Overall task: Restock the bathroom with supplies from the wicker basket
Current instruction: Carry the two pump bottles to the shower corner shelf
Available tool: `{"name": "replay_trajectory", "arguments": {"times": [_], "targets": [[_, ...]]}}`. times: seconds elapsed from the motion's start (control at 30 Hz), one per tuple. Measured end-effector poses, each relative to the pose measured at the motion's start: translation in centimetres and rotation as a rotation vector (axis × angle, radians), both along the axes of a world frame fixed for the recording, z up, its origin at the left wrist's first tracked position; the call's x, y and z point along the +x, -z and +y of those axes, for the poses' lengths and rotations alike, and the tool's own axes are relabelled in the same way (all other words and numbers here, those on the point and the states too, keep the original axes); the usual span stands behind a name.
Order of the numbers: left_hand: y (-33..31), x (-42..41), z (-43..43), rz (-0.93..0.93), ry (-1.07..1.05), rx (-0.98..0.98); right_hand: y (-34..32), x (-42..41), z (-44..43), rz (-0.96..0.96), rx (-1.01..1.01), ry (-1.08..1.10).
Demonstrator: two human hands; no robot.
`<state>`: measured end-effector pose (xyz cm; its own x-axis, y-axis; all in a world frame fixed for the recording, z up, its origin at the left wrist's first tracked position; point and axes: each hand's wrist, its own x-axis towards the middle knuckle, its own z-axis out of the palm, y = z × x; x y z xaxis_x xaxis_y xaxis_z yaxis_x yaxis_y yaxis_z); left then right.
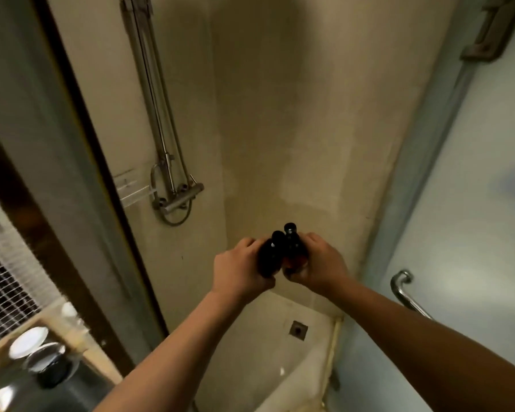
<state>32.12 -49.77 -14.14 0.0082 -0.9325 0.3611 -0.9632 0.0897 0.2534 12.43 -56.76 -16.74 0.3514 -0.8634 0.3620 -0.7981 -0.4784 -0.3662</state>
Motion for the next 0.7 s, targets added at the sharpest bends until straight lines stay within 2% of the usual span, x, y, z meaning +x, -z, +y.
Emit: {"name": "replay_trajectory", "arguments": {"times": [0.27, 0.43, 0.6, 0.7], "targets": [[2.8, 2.9, -10.9, 0.107, -0.104, 0.115, 1.0, 2.7, -11.2, -0.002, -0.001, -0.046], [2.2, 6.3, -15.9, 0.082, -0.121, 0.006, -0.2, 5.1, -16.8, 0.089, -0.039, -0.074], [0.7, 10.0, -19.0, 0.138, -0.282, -0.051, -1.6, 9.7, -22.2, 0.094, -0.086, -0.125], [0.8, 11.9, -20.3, 0.253, -0.42, -0.101, -1.7, 13.9, -24.7, 0.087, -0.121, -0.189]]}}
